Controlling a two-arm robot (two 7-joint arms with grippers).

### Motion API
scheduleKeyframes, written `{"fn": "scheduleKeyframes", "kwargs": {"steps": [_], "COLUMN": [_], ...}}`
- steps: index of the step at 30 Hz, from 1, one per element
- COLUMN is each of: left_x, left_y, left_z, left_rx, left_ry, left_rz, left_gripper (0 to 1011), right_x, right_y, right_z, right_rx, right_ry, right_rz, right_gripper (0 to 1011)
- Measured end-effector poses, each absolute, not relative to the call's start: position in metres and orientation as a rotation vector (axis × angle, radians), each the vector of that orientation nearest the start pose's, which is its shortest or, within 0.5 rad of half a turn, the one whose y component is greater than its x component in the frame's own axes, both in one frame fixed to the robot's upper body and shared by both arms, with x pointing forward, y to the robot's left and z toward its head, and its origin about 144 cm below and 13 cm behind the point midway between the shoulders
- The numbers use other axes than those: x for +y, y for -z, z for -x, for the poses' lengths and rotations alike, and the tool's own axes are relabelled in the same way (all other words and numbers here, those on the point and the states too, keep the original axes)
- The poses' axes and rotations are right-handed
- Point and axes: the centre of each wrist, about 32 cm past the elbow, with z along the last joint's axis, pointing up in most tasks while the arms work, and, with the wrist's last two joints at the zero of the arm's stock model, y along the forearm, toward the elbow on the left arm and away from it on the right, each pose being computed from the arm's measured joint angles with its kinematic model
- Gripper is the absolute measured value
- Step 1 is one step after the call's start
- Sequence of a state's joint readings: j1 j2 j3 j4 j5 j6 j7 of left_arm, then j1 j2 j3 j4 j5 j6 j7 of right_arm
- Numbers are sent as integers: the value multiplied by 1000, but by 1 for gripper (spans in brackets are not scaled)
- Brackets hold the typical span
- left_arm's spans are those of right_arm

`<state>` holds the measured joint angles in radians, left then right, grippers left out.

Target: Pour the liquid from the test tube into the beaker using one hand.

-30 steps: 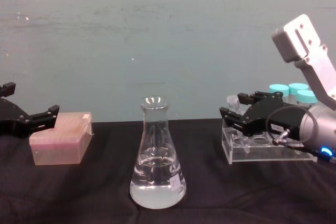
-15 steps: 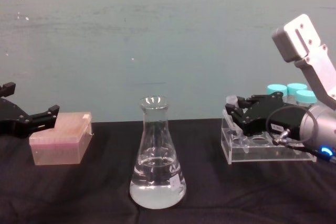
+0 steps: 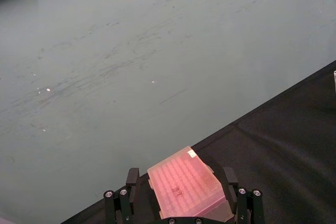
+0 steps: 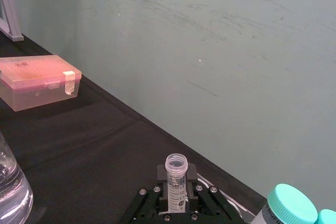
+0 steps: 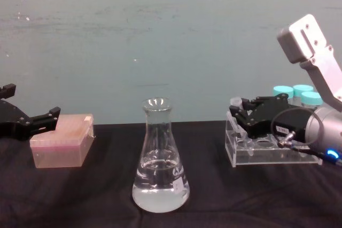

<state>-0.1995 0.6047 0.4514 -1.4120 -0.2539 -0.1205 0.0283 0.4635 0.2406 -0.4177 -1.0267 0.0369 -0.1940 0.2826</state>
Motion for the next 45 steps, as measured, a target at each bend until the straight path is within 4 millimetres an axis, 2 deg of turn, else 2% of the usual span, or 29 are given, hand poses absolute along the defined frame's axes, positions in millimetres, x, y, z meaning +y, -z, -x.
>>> {"fn": "scheduleKeyframes", "kwargs": {"steps": [24, 37, 45], "left_x": [310, 310, 310], "left_y": [-1140, -1140, -1140], "left_z": [-489, -489, -489], "left_rx": [-285, -285, -285], "left_ry": [-1248, -1248, -1248], "left_rz": [-305, -304, -304], "left_gripper": [1000, 1000, 1000], "right_x": [-232, -233, -231], "right_y": [-1132, -1150, -1171], "right_z": [-565, -567, -565], "right_rx": [-272, -286, -315], "right_ry": [1005, 1011, 988], "right_rz": [197, 137, 88], "right_gripper": [194, 195, 195]}}
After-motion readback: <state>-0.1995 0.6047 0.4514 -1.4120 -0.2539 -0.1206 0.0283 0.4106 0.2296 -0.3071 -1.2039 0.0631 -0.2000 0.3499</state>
